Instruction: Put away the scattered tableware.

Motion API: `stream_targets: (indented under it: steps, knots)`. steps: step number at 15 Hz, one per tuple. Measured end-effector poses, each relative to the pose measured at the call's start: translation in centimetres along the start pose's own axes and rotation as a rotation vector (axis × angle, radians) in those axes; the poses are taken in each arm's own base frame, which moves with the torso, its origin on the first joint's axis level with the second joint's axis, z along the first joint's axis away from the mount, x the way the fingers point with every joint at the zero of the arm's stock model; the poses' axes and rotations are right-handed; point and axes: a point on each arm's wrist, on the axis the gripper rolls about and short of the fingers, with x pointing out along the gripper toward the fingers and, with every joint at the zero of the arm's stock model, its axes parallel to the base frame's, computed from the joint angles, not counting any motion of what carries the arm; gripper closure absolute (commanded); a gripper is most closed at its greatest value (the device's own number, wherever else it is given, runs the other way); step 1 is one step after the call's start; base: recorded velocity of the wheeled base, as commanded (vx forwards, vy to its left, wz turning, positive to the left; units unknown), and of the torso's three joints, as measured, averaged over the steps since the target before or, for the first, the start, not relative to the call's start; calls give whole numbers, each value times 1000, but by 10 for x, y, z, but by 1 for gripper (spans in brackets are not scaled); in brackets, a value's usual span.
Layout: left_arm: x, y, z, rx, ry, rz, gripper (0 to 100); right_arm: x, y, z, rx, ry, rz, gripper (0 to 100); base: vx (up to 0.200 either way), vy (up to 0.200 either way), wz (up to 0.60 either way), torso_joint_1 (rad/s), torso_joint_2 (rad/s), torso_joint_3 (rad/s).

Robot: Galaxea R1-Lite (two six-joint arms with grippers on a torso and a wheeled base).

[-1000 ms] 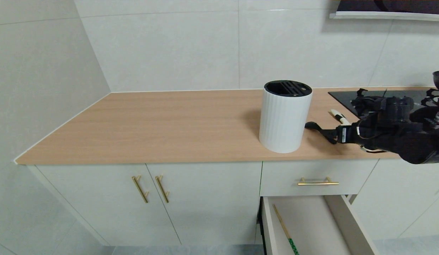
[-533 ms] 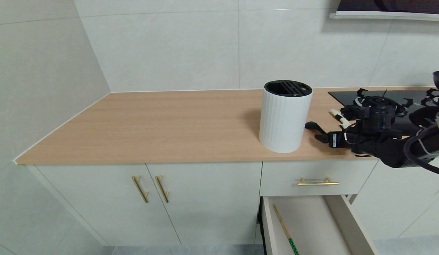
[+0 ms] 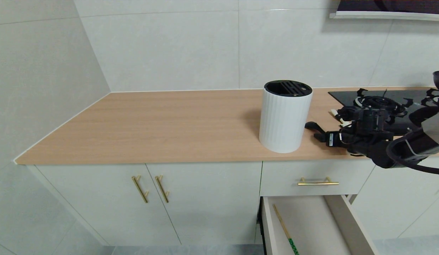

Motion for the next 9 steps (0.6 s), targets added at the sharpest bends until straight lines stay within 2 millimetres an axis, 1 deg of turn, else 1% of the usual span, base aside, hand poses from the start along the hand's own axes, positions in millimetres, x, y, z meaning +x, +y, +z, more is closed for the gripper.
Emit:
stream_targets:
  steps: [4,5,9]
  knots:
    - [0,0,0,0,0,0,0,1,0,-1,0,4,0,0,0,0,0,0,0,0]
    - [0,0,0,0,0,0,0,1,0,-2,0,6,0,100,0,0,0,0,0,0]
    - [0,0,0,0,0,0,0,1,0,-3,0,9,0,100,0,0,0,0,0,0]
